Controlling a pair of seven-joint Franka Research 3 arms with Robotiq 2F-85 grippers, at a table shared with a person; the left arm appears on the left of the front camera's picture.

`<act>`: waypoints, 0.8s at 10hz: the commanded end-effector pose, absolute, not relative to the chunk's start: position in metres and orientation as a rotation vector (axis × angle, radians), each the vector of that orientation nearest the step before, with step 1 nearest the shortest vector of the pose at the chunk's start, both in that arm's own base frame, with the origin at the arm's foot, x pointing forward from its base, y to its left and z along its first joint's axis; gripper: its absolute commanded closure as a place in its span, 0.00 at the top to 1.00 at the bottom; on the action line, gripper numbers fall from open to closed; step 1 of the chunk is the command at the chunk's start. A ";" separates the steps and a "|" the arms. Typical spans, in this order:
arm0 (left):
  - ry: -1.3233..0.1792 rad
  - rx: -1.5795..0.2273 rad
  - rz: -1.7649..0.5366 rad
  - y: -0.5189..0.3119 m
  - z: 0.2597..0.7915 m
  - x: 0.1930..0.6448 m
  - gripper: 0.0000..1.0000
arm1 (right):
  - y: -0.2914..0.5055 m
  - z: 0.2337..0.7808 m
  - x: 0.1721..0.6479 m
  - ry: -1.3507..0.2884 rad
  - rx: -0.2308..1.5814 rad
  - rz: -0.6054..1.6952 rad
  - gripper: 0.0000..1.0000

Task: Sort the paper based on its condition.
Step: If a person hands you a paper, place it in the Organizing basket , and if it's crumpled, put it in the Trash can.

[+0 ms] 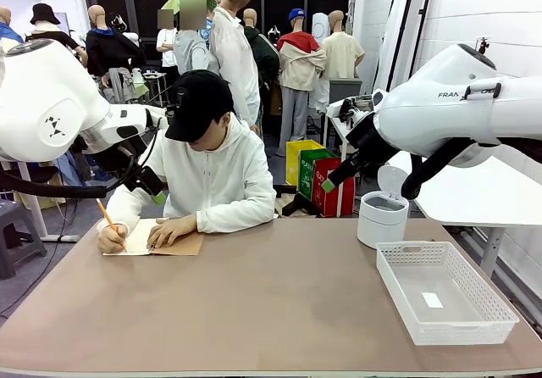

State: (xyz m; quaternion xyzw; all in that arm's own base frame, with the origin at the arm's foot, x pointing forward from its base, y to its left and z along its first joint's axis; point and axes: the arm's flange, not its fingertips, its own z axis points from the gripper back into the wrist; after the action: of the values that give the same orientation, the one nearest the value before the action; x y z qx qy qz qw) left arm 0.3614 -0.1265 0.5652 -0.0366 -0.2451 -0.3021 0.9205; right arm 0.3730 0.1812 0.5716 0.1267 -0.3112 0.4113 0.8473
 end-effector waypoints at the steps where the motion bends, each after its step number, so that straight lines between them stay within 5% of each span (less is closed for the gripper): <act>1: -0.508 -0.077 -0.620 -0.126 0.567 0.361 1.00 | 0.181 0.572 0.373 -0.650 0.272 0.868 1.00; 8: -0.508 -0.077 -0.620 -0.126 0.567 0.361 1.00 | 0.181 0.572 0.373 -0.650 0.272 0.868 1.00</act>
State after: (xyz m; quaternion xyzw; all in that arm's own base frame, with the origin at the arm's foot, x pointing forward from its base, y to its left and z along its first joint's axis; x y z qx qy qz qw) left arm 0.3614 -0.1265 0.5652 -0.0366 -0.2451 -0.3021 0.9205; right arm 0.3730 0.1812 0.5716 0.1267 -0.3112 0.4113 0.8473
